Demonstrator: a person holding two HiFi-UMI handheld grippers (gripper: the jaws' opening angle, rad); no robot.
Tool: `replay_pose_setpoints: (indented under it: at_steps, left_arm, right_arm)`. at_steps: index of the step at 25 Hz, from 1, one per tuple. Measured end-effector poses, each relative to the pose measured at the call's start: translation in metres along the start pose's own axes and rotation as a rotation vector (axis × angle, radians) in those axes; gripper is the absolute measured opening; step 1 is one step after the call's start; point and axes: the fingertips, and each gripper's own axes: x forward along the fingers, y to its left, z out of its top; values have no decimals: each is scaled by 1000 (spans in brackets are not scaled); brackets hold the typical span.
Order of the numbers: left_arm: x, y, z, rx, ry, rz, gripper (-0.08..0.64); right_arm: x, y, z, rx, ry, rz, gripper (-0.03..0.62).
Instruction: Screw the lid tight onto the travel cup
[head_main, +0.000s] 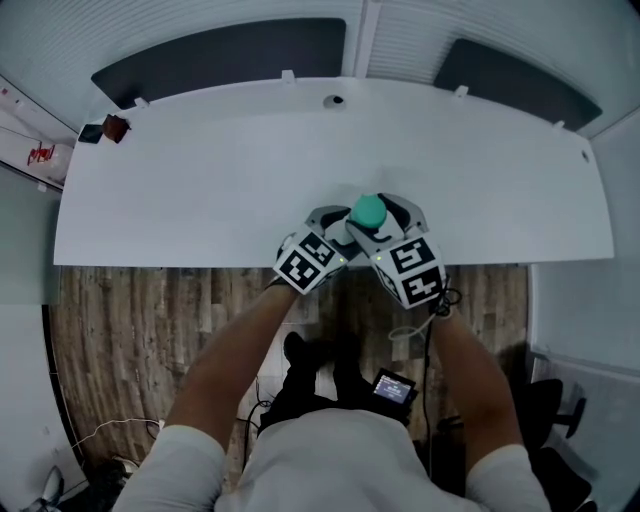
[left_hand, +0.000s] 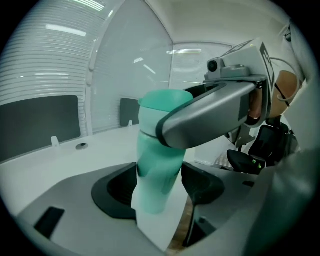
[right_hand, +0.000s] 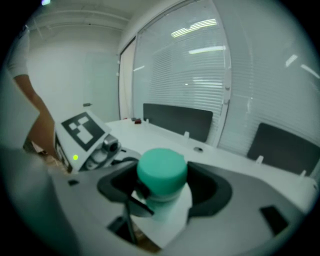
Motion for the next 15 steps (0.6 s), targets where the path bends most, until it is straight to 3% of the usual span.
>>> replay_pose_setpoints:
  at_steps: [11, 15]
  left_arm:
    - [2, 4, 1, -102, -40, 182, 296]
    - [-1, 2, -1, -78, -35, 107, 298]
  right_arm:
    - [0, -3, 4, 87, -2, -165, 318]
    - [-2, 1, 4, 57, -5, -110, 318]
